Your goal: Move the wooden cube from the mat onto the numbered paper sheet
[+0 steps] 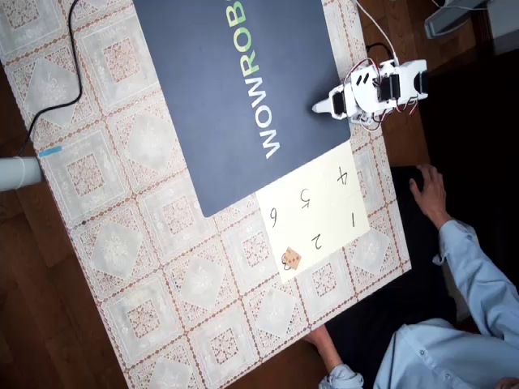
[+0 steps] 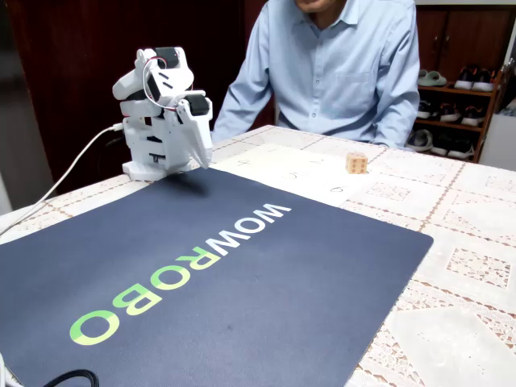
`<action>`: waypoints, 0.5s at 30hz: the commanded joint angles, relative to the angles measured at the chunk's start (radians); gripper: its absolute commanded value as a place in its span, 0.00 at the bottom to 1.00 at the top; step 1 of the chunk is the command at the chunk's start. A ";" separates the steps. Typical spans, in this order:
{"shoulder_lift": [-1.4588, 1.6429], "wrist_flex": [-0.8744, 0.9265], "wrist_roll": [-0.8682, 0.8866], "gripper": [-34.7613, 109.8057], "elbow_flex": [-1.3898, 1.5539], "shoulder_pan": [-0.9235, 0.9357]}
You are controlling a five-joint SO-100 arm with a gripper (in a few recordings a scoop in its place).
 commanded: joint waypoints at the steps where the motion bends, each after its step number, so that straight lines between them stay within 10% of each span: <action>1: 0.012 0.028 -0.014 0.24 0.048 0.008; 15: 0.012 0.029 -0.015 0.24 0.048 0.009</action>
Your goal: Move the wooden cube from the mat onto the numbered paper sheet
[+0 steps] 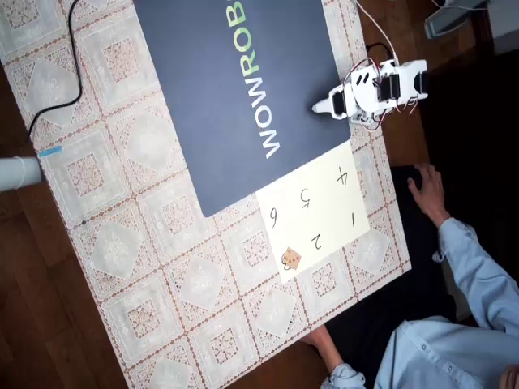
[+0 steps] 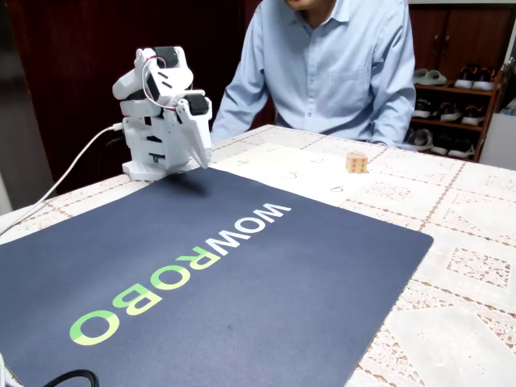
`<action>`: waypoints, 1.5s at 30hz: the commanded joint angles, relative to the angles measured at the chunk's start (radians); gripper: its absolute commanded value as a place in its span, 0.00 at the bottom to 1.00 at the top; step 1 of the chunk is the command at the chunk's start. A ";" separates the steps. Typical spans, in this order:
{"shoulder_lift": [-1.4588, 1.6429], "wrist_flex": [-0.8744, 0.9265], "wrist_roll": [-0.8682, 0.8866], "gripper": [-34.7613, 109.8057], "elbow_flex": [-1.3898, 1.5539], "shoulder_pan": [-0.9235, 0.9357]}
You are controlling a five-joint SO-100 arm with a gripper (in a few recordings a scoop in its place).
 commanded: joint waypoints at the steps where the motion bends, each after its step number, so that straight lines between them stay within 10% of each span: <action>1: 0.012 0.029 -0.008 0.25 0.049 0.009; 45: 0.012 0.026 -0.017 0.24 0.025 -0.011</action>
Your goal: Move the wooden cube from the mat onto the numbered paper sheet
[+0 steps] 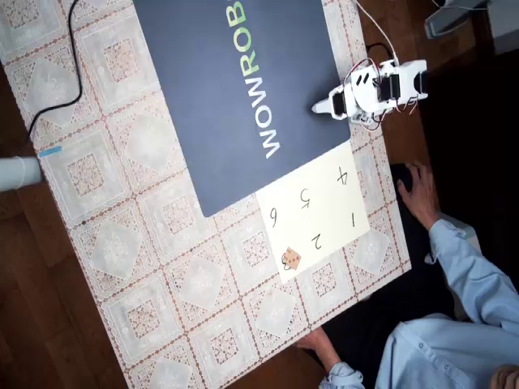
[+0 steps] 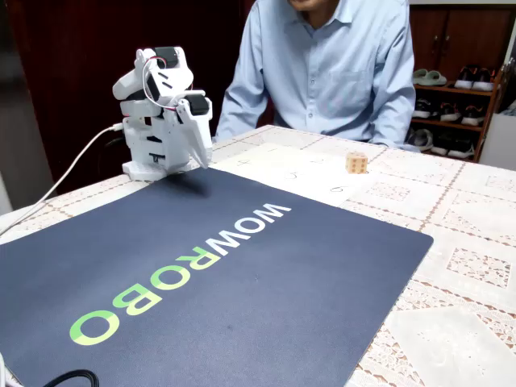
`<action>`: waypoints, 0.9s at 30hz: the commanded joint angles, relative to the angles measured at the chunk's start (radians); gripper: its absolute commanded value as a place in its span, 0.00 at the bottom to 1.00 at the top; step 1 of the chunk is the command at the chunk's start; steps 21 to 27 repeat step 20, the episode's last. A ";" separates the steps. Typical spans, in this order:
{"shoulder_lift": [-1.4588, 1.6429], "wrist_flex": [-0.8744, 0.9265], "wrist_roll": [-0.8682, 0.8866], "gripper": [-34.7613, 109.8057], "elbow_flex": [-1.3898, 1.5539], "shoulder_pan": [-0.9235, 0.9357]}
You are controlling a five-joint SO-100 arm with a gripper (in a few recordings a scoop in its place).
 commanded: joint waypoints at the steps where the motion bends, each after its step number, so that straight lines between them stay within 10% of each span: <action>1: 0.012 0.032 0.008 0.24 0.008 -0.017; 27: 0.011 0.066 0.097 0.24 -0.005 -0.140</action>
